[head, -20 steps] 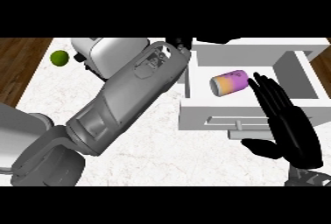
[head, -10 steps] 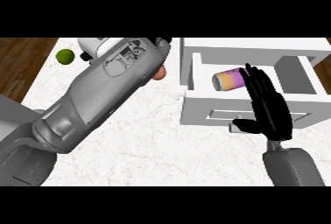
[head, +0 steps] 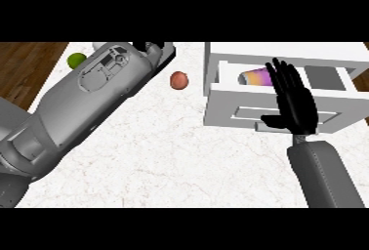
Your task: Pick up the can, place it into the drawer and close the drawer
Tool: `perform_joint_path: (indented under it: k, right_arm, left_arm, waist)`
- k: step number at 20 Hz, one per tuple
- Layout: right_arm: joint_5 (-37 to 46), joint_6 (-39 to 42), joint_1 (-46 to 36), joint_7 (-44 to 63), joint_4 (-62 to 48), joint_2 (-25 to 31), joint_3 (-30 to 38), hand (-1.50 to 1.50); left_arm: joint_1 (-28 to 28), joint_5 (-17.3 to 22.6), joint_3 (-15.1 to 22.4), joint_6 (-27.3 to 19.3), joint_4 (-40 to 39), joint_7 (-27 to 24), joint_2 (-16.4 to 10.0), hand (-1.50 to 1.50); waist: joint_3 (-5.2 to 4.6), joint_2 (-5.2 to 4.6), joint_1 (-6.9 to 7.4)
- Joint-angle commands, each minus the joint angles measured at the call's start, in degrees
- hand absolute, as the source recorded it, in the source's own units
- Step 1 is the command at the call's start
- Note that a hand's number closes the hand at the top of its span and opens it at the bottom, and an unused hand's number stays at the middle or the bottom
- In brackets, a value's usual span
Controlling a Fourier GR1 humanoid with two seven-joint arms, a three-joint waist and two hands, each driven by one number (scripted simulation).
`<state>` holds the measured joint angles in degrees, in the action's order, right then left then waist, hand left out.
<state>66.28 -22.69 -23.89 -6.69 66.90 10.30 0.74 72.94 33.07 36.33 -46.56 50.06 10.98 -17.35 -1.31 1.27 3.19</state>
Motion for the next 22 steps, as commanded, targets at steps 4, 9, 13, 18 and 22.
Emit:
perform_joint_path:
  k: [4, 9, 13, 18, 22]
  right_arm:
    - [3.59, -8.40, -5.92, 2.12, -15.27, -2.23, 3.10, -1.50]
    - [1.43, -12.39, -14.13, -0.55, -23.96, -1.81, 6.58, -1.50]
    - [2.26, -13.96, -21.55, 0.24, -31.70, -0.94, 8.68, -1.50]
    - [4.46, -18.38, -28.84, 1.65, -40.88, -0.85, 9.96, -1.50]
    - [4.30, -21.06, -32.29, 1.04, -45.64, 0.23, 11.38, -1.50]
  left_arm:
    - [-5.42, -0.82, 0.74, 1.50, 8.99, 3.30, -5.48, -1.50]
    - [-8.59, -1.49, 0.13, 1.44, 13.25, 4.61, -8.74, -1.50]
    - [-11.08, -2.22, 0.87, 0.56, 17.01, 6.29, -8.66, -1.50]
    - [-14.12, -3.88, 0.30, 0.01, 20.86, 6.94, -11.05, -1.50]
    - [-16.68, -3.63, -0.90, 1.65, 22.50, 5.68, -11.87, -1.50]
  waist:
    - [1.40, -1.32, 1.16]
    - [1.44, -1.75, 1.44]
    - [1.43, -1.93, 1.64]
    - [1.43, -2.10, 1.31]
    - [1.44, -2.70, 2.01]
